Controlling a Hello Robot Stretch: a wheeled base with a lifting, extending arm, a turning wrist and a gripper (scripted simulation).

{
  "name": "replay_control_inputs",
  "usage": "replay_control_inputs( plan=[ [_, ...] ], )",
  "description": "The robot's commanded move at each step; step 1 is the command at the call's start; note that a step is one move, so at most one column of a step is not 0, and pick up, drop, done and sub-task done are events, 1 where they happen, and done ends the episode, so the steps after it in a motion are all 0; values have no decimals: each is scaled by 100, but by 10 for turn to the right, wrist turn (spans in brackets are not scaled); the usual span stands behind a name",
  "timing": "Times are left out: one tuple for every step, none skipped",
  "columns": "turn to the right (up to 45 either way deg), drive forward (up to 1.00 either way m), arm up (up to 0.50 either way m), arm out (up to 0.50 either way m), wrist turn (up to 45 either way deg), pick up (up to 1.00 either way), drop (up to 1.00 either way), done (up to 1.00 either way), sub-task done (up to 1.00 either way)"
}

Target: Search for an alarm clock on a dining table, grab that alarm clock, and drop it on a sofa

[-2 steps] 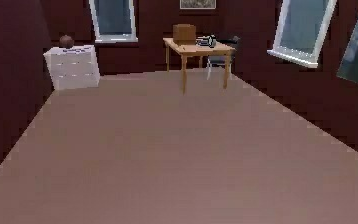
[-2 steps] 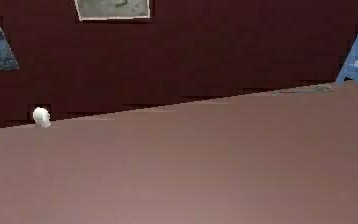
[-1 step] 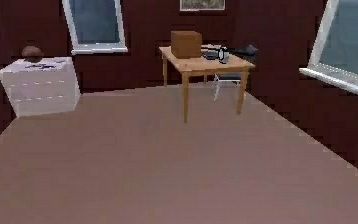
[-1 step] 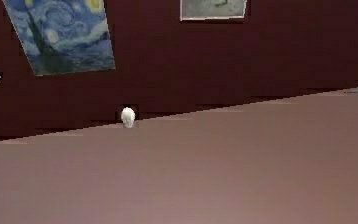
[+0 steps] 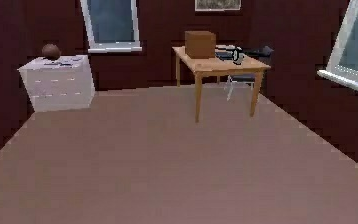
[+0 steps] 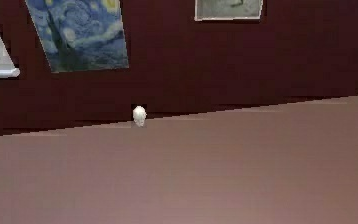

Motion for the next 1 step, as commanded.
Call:
replay_control_inputs(
  plan=[
    [0,100,0,0,0,0,0,0,0]
  ],
)
